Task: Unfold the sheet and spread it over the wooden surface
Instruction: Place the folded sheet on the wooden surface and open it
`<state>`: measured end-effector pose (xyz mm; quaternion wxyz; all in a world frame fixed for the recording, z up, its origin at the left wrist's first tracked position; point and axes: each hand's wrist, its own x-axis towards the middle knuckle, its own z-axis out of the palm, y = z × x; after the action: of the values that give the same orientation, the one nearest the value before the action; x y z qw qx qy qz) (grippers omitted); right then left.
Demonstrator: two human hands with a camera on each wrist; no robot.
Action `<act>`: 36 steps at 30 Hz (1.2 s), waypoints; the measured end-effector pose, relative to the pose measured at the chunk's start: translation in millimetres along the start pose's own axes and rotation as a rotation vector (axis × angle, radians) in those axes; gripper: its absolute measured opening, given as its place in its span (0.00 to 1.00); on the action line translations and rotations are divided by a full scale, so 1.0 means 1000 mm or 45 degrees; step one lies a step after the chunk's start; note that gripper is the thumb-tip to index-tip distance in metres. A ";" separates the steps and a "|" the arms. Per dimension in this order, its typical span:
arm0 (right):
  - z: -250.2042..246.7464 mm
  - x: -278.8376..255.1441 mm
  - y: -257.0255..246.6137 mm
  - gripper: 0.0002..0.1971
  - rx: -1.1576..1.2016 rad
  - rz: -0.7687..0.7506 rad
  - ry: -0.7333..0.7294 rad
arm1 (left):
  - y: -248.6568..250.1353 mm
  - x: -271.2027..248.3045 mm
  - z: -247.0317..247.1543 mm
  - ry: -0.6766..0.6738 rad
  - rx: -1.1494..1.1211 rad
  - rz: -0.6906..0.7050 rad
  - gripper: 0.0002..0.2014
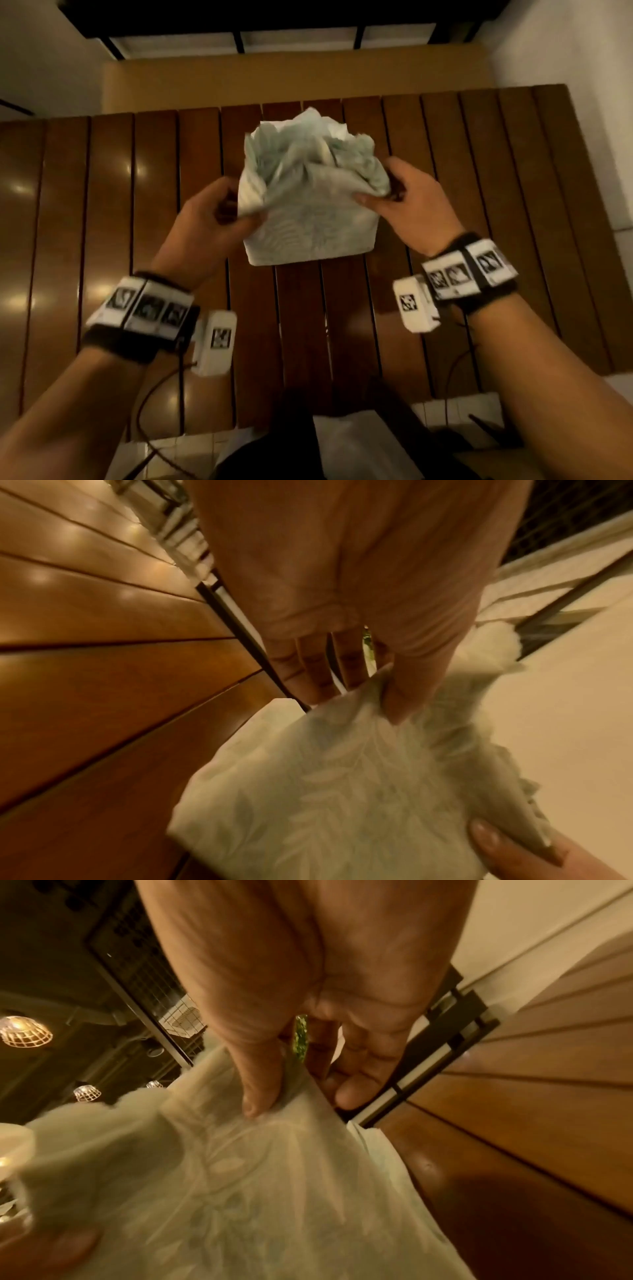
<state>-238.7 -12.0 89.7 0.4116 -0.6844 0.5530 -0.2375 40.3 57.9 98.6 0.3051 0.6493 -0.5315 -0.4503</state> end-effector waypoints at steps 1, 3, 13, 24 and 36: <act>-0.005 -0.027 -0.006 0.12 0.009 -0.021 -0.003 | -0.004 -0.024 -0.003 -0.073 -0.008 0.059 0.16; -0.007 -0.081 -0.007 0.12 -0.027 -0.055 -0.036 | -0.020 -0.067 -0.002 -0.182 0.031 0.196 0.17; 0.059 -0.217 0.086 0.13 -0.411 0.620 -0.296 | -0.098 -0.130 0.056 -0.730 0.772 0.272 0.14; 0.082 -0.166 0.060 0.34 -0.137 0.812 -0.126 | 0.006 0.052 0.144 -0.108 0.764 -0.110 0.40; 0.088 -0.143 0.072 0.13 -0.523 0.407 -0.268 | -0.005 0.101 0.171 -0.168 1.088 -0.396 0.29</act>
<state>-249.5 147.1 0.2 0.3517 -0.6786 0.6446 0.0199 -110.6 -24.1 -1.7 -0.0957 0.7590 -0.5840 -0.2715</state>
